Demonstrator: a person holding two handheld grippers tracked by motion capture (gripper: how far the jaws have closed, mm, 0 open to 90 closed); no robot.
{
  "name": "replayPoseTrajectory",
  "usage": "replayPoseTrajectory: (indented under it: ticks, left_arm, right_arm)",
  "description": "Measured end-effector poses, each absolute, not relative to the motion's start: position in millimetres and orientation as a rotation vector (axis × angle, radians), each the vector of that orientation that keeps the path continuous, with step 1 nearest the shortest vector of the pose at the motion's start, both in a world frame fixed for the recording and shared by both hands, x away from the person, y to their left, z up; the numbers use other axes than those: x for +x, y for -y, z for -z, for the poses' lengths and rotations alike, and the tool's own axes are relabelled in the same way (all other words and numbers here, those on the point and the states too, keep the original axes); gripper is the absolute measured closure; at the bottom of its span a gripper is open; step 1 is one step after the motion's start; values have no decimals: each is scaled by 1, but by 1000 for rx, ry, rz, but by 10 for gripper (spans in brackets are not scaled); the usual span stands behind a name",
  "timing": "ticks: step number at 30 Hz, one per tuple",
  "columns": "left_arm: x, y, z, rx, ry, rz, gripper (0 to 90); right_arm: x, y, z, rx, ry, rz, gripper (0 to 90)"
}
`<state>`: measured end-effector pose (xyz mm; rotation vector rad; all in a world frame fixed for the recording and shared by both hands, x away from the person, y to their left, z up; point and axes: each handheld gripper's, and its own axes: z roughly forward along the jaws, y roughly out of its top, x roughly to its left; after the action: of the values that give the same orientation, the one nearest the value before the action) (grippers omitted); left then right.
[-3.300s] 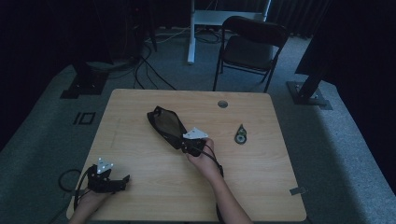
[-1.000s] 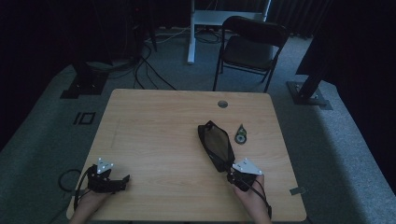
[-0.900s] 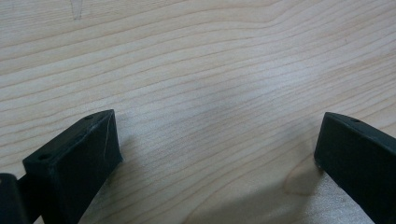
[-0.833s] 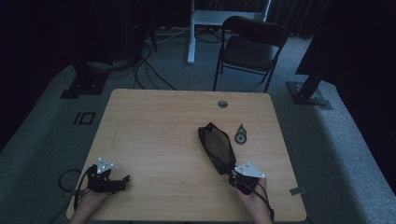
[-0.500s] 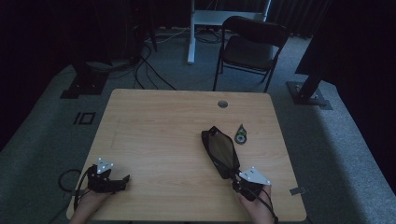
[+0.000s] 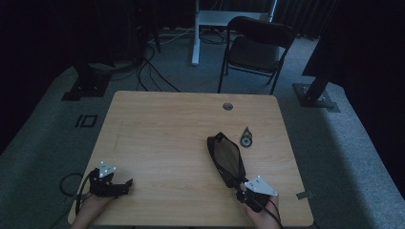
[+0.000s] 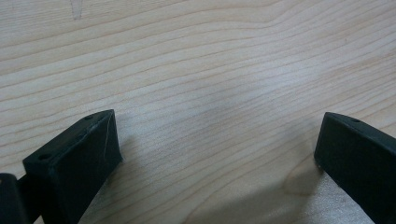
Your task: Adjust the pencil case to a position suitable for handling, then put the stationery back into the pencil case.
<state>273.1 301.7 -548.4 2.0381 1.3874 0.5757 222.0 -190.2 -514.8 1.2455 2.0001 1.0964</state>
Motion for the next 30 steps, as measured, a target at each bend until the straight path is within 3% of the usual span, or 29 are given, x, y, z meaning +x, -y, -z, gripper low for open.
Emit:
replayPoseTrajectory:
  ticks: [10, 15, 16, 21, 30]
  left_arm:
    - [273, -302, 548, 2038, -1388, -576, 4]
    - [273, -302, 548, 2038, -1388, -575, 4]
    - [273, -302, 548, 2038, -1388, -575, 4]
    - [273, -302, 548, 2038, -1387, -575, 4]
    - [273, -302, 548, 2035, -1389, -575, 4]
  right_arm:
    - [221, 194, 484, 1184, -1952, -1174, 520]
    - [227, 196, 474, 1168, -1922, -1185, 507]
    - [232, 199, 468, 1193, -1917, -1213, 428]
    - [246, 206, 462, 1217, -1875, -1204, 325]
    - [276, 219, 452, 1266, -1790, -1196, 243]
